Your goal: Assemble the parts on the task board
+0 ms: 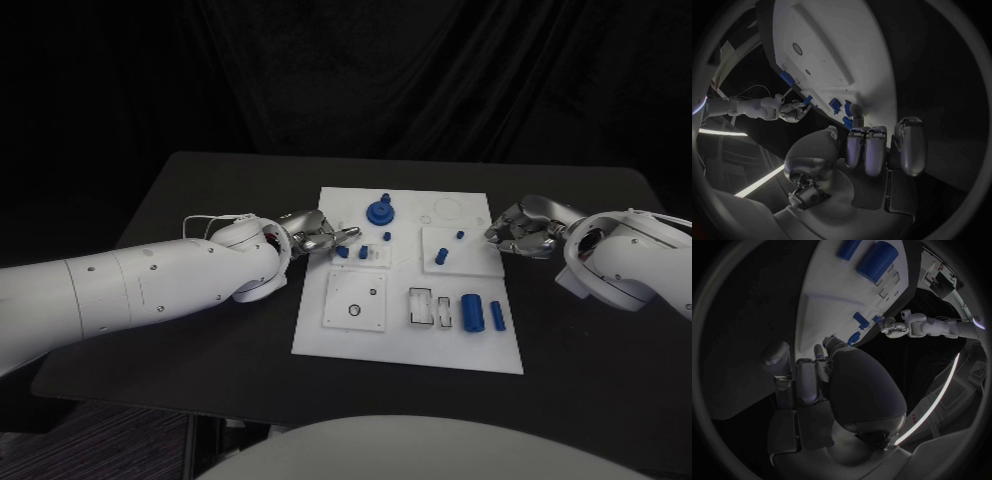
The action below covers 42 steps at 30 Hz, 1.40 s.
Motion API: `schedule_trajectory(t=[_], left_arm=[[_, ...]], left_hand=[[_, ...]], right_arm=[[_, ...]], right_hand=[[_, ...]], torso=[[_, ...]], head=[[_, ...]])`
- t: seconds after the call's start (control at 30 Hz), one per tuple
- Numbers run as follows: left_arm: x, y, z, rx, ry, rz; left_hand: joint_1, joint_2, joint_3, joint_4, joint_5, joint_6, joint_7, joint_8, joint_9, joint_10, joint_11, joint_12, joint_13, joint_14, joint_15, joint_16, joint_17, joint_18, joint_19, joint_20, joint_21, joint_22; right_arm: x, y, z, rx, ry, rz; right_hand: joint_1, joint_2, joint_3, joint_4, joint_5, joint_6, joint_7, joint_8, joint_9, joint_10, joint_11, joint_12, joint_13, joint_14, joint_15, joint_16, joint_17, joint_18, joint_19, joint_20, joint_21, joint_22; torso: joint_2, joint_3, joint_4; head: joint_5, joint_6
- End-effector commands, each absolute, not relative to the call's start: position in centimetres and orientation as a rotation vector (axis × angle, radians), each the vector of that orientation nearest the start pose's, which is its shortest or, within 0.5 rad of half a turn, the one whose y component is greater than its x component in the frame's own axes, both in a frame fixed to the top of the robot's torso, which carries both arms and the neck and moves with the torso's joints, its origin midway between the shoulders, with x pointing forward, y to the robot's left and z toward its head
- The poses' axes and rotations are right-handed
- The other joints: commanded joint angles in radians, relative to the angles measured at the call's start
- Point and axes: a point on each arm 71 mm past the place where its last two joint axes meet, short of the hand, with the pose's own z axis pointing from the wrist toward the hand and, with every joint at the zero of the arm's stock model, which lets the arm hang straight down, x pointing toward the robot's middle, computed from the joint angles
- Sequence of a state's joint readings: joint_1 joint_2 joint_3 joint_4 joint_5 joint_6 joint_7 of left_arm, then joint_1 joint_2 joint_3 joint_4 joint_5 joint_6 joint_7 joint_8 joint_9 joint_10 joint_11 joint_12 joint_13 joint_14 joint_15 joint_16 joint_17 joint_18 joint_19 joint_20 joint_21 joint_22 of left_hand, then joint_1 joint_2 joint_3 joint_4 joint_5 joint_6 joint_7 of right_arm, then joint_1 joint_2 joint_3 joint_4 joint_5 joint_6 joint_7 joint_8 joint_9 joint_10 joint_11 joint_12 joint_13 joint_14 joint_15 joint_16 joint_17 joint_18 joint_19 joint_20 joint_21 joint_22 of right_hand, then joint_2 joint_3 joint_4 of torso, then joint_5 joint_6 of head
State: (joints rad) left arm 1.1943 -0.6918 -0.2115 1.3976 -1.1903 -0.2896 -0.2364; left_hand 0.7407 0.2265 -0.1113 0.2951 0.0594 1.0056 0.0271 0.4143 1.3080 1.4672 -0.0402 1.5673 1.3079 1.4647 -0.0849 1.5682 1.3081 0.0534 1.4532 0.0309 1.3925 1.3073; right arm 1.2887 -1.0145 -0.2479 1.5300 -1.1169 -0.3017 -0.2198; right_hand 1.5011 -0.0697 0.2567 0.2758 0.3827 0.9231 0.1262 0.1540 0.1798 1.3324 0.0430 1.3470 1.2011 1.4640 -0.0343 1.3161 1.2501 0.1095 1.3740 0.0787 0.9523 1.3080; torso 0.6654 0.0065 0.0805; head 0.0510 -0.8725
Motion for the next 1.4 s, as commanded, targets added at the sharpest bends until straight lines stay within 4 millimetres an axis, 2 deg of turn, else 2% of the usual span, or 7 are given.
schedule_trajectory(t=[0.03,0.3,0.57,0.77,1.2,1.4], left_arm=[[47.99,17.04,-26.37,-0.062,1.967,-0.631],[47.95,16.83,-26.37,-0.049,1.970,-0.645],[47.99,16.60,-26.30,-0.037,1.958,-0.665],[48.02,16.49,-26.26,-0.033,1.952,-0.673],[48.12,16.37,-26.21,-0.030,1.942,-0.681],[48.16,16.47,-26.25,-0.030,1.946,-0.677]], left_hand=[[-0.003,0.012,-0.008,-0.001,-0.004,0.004,0.000,0.005,0.027,0.104,0.007,0.004,0.263,0.106,0.009,0.003,0.263,-0.006,-0.002,0.007,-0.008,0.201],[0.014,0.038,-0.023,-0.003,0.007,-0.001,0.002,0.006,0.027,0.104,0.009,0.004,0.263,0.106,0.011,0.003,0.263,-0.004,-0.008,0.009,-0.017,0.199],[0.043,0.053,-0.038,-0.003,0.030,-0.008,0.004,0.006,0.027,0.104,0.011,0.004,0.263,0.106,0.013,0.003,0.263,-0.003,-0.012,0.011,-0.022,0.197],[0.054,0.056,-0.044,-0.003,0.039,-0.005,0.003,0.010,0.028,0.104,0.011,0.004,0.263,0.106,0.013,0.003,0.263,-0.004,-0.011,0.011,-0.019,0.198],[0.073,0.057,-0.054,-0.003,0.056,-0.007,0.003,0.014,0.028,0.104,0.010,0.004,0.263,0.106,0.013,0.003,0.263,-0.006,-0.006,0.011,-0.011,0.201],[0.080,0.057,-0.058,-0.003,0.061,0.001,0.003,0.032,0.031,0.104,0.010,0.004,0.263,0.106,0.013,0.003,0.263,-0.006,-0.004,0.011,-0.008,0.202]], right_arm=[[46.48,-30.32,-22.63,0.280,1.933,0.441],[46.48,-30.28,-22.62,0.279,1.933,0.442],[46.47,-30.28,-22.62,0.279,1.933,0.442],[46.46,-30.27,-22.62,0.279,1.933,0.443],[46.47,-30.23,-22.62,0.279,1.933,0.445],[46.48,-30.22,-22.63,0.279,1.933,0.446]], right_hand=[[-0.011,0.002,0.006,-0.001,0.005,0.003,0.005,-0.004,0.002,-0.007,0.002,-0.005,-0.002,-0.002,0.008,-0.006,-0.001,0.009,-0.006,0.001,-0.006,0.099],[-0.011,0.002,0.006,-0.001,0.005,0.003,0.005,-0.004,0.002,-0.007,0.002,-0.005,-0.002,-0.002,0.008,-0.006,-0.001,0.009,-0.006,0.001,-0.008,0.099],[-0.011,0.002,0.006,-0.001,0.005,0.003,0.005,-0.004,0.002,-0.007,0.002,-0.005,-0.002,-0.002,0.008,-0.006,-0.001,0.009,-0.006,0.001,-0.008,0.099],[-0.010,0.003,0.007,-0.002,0.005,0.003,0.005,-0.004,0.002,-0.007,0.002,-0.005,-0.002,-0.002,0.008,-0.007,-0.001,0.009,-0.007,0.001,-0.009,0.099],[-0.010,0.004,0.008,-0.002,0.005,0.003,0.005,-0.004,0.002,-0.007,0.002,-0.005,-0.002,-0.002,0.008,-0.007,-0.001,0.009,-0.007,0.001,-0.010,0.098],[-0.010,0.004,0.008,-0.002,0.005,0.003,0.005,-0.004,0.002,-0.007,0.002,-0.005,-0.002,-0.002,0.008,-0.007,-0.001,0.009,-0.007,0.001,-0.010,0.098]], torso=[[0.000,0.0001,0.0000],[0.001,0.0005,0.0000],[0.001,0.0001,0.0007],[0.001,-0.0007,0.0000],[0.000,0.0004,-0.0004],[0.000,0.0000,-0.0015]], head=[[0.001,0.000],[0.001,0.000],[0.001,0.000],[-0.001,0.000],[-0.001,0.000],[0.000,0.000]])
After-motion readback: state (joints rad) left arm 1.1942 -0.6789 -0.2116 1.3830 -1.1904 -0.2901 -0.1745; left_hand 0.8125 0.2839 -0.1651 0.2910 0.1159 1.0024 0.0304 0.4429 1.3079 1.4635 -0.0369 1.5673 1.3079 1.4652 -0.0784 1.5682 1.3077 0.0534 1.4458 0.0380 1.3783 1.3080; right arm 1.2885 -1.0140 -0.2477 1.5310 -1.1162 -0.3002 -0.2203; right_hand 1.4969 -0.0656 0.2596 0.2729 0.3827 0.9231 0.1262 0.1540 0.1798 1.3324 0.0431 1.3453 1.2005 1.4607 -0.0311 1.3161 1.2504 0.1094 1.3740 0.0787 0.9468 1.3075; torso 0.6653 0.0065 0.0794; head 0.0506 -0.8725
